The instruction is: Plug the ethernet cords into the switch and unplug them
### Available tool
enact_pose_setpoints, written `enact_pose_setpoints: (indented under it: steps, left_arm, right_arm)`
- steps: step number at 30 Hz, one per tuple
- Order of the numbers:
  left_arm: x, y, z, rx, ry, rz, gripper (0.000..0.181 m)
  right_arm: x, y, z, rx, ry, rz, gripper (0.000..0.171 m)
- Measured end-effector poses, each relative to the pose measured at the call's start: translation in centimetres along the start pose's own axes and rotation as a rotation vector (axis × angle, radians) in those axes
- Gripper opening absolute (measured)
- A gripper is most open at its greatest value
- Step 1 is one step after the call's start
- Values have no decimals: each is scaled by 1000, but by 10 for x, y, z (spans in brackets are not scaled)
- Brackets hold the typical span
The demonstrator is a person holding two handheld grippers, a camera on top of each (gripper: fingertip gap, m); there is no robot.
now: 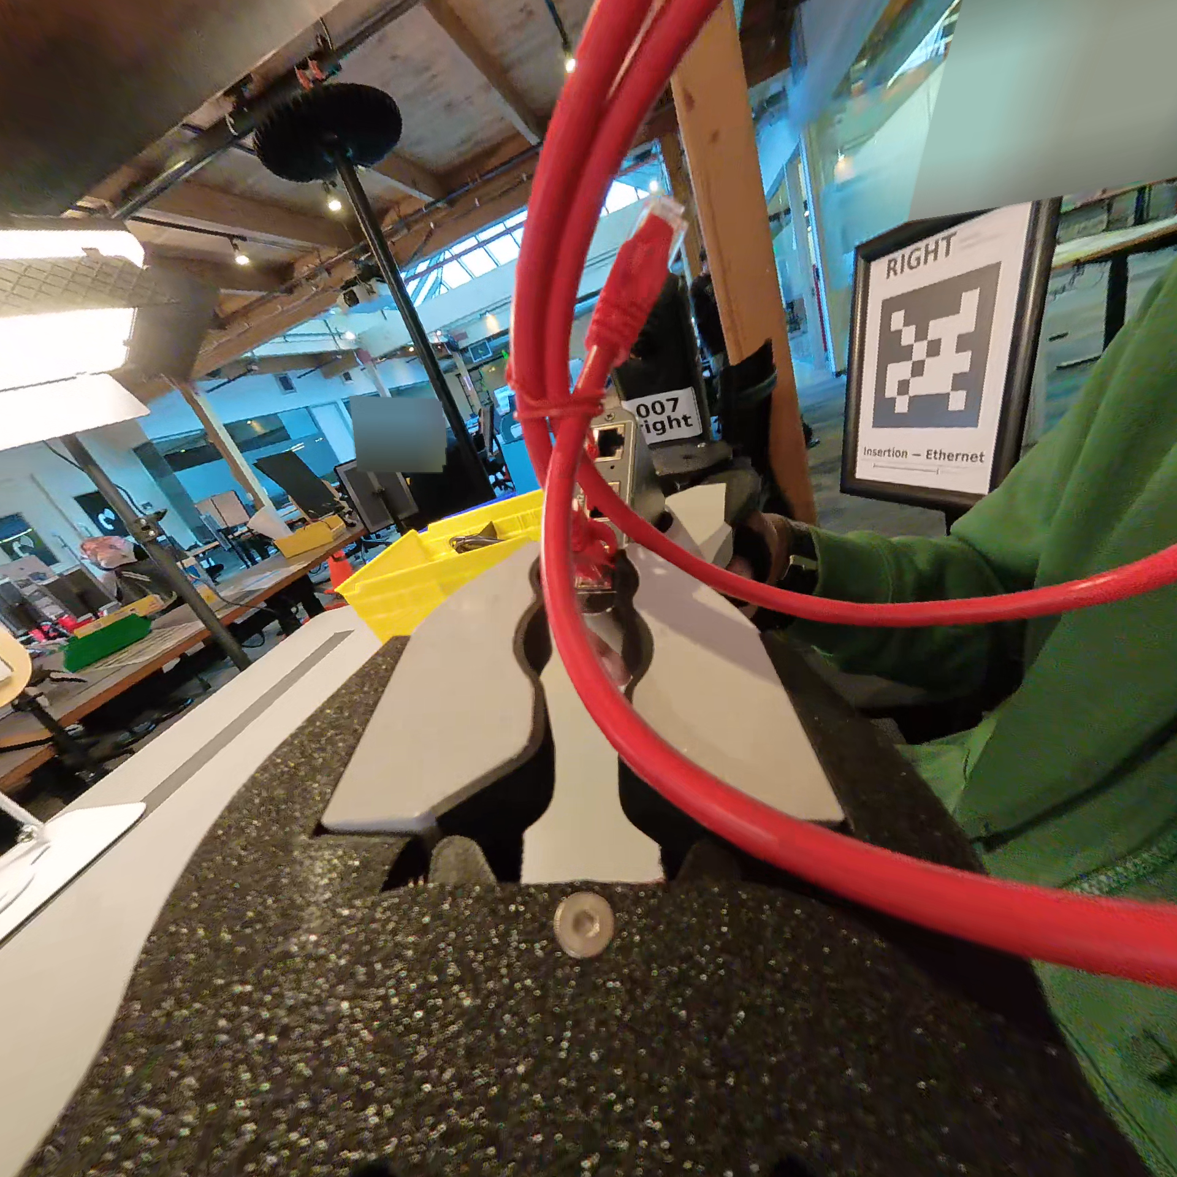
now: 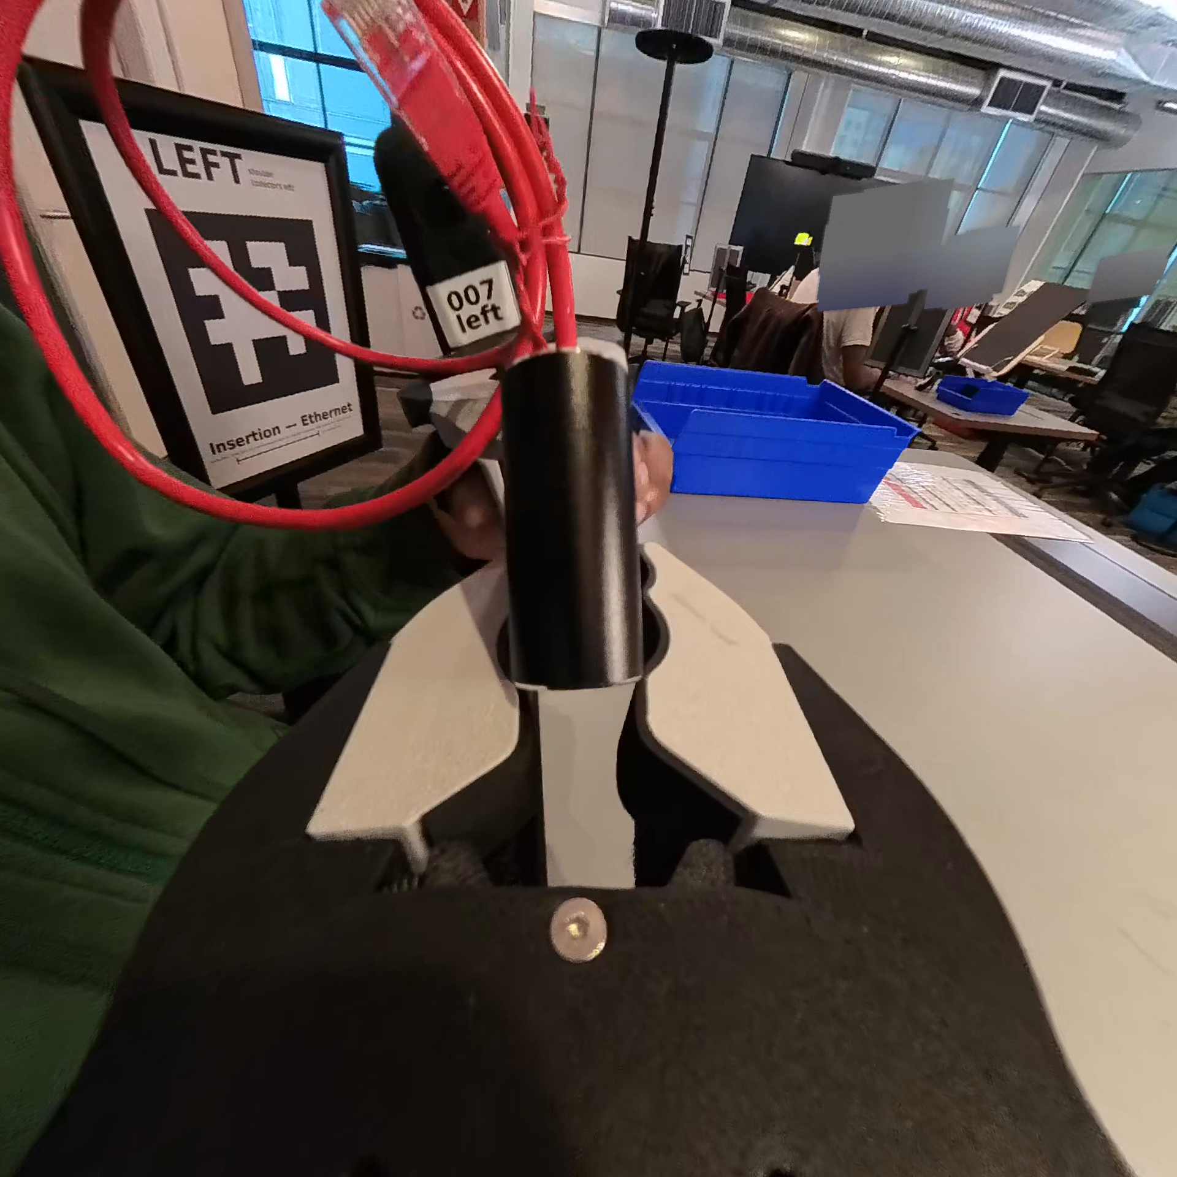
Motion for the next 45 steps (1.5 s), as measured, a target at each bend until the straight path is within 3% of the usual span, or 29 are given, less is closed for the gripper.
enact_pose_setpoints:
  steps: [10,26,34,40,45]
  left_arm:
    - [3,0,5,-7,-19,-42,19]
    - [10,-8,8,147,-201,-7,18]
    - [12,-12,4,110,1,81,16]
    - [13,-11,6,130,-76,67,17]
    - [13,-13,3,65,108,128,15]
  right_arm:
    - [1,2,-6,33,-9,-45,29]
    - [8,11,-5,-75,60,-94,29]
    - [15,16,-4,-179,124,-131,29]
    - [14,16,-5,-142,104,-123,29]
    - [17,18,-4,-174,131,-138,29]
Point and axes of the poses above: each gripper's, where its closed fingertips meet, y back along the fingers, x out of its top, z = x × y across the jaws, the point moved 3 cm from there along y, back along the fingers, and after that the axes turned 4 degrees about -z, right-handed, at the moved point
